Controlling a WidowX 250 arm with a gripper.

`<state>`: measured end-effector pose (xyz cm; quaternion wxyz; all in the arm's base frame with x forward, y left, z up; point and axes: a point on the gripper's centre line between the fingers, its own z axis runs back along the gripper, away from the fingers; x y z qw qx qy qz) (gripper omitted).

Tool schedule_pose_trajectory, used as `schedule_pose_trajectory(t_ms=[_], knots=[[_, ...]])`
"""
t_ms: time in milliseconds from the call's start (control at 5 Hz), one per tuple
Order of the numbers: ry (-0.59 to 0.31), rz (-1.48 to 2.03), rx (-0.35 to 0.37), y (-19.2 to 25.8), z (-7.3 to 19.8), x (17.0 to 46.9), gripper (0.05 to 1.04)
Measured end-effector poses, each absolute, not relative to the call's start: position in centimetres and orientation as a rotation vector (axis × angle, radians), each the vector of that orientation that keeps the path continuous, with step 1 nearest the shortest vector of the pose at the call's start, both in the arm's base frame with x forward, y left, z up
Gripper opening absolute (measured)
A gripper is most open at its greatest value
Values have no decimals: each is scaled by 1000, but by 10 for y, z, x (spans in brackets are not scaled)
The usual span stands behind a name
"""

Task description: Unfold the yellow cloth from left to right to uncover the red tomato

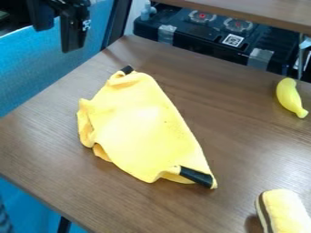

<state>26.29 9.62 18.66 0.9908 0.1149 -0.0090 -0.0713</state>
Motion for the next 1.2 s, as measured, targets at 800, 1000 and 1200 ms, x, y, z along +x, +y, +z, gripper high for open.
schedule_pose_trajectory(t_ms=[800,1000,1200], knots=[[-166,147,-150,136,141,249,999],[-248,308,-168,154,110,232,999],[-268,359,-136,153,94,226,999]])
